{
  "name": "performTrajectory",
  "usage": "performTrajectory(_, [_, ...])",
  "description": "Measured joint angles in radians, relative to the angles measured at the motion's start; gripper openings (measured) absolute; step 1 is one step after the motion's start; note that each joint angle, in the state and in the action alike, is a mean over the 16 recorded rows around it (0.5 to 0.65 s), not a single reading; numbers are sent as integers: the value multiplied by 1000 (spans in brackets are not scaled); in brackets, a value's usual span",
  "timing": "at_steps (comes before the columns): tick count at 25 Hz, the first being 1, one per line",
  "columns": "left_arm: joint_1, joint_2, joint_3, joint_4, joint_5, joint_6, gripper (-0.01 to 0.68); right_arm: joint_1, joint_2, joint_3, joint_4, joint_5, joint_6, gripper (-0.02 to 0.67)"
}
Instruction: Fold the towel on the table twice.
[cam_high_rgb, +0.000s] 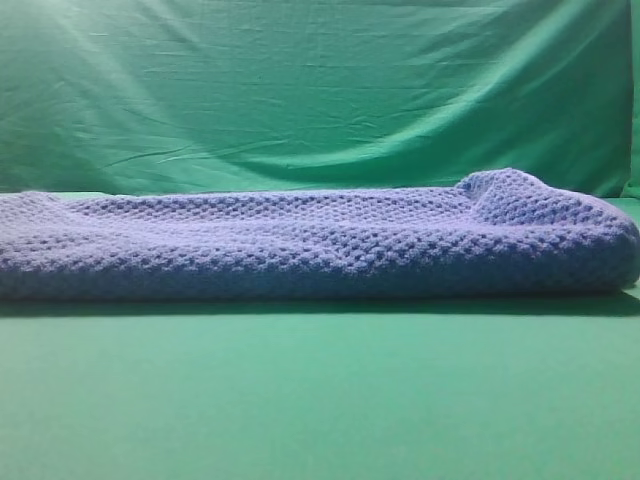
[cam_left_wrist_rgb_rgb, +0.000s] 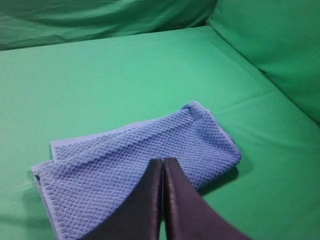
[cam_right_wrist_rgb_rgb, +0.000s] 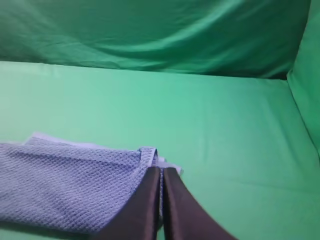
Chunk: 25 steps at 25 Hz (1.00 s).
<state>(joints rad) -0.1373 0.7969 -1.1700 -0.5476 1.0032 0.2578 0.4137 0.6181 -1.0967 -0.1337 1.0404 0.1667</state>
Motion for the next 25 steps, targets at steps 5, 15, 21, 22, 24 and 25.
performTrajectory(5, [0,-203,78,11,32,9,0,0,-144,58,88,6,-74,0])
performTrajectory(15, [0,-593,311,12,50,24,0,0,-398,226,243,4,-197,0])
performTrajectory(21, [0,-747,408,45,53,-12,0,0,-535,295,279,1,-237,0])
performTrajectory(22, [0,-764,419,54,53,-21,0,0,-553,302,281,2,-242,0])
performTrajectory(24, [0,-790,439,72,47,-39,0,0,-584,314,285,4,-251,0])
performTrajectory(25, [0,-799,448,82,42,-48,0,0,-597,319,286,4,-255,0])
